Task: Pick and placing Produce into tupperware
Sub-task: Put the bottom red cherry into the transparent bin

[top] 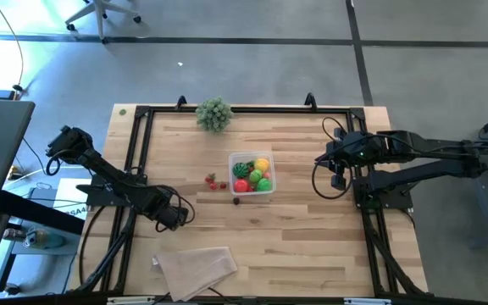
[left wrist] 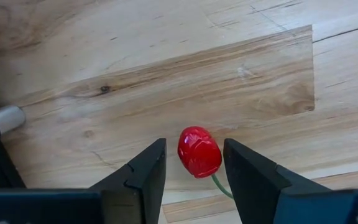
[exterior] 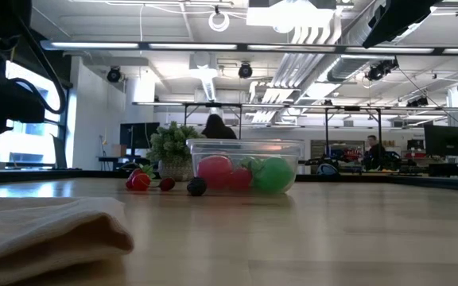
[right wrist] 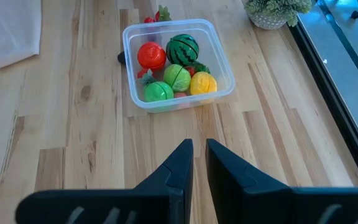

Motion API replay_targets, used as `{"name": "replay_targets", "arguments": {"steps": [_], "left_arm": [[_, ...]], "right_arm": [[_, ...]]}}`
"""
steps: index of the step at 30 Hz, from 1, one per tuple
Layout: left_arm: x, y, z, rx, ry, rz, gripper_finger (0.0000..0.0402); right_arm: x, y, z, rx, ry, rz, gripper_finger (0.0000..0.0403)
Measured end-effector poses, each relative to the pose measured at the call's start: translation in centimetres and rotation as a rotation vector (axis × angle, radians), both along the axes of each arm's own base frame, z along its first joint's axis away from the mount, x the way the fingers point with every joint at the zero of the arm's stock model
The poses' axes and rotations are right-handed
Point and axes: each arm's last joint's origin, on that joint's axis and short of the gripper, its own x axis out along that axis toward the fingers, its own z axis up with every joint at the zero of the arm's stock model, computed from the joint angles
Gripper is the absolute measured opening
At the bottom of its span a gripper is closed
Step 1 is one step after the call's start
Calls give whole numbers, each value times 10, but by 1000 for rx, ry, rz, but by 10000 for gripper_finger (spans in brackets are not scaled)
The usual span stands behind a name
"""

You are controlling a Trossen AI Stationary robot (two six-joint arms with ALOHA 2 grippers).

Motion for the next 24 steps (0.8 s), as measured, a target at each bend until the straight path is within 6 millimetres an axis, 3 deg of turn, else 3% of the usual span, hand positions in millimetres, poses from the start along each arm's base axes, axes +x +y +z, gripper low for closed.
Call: {"name": "replay_targets", "arguments": {"steps": [16,24], "left_arm": [[0,0,0,8,-3,22,101],[0,0,0,8,-3,26,97]], "right_arm": [[0,0,0,0,0,0,34],[0,0,0,0,0,0,34]]}}
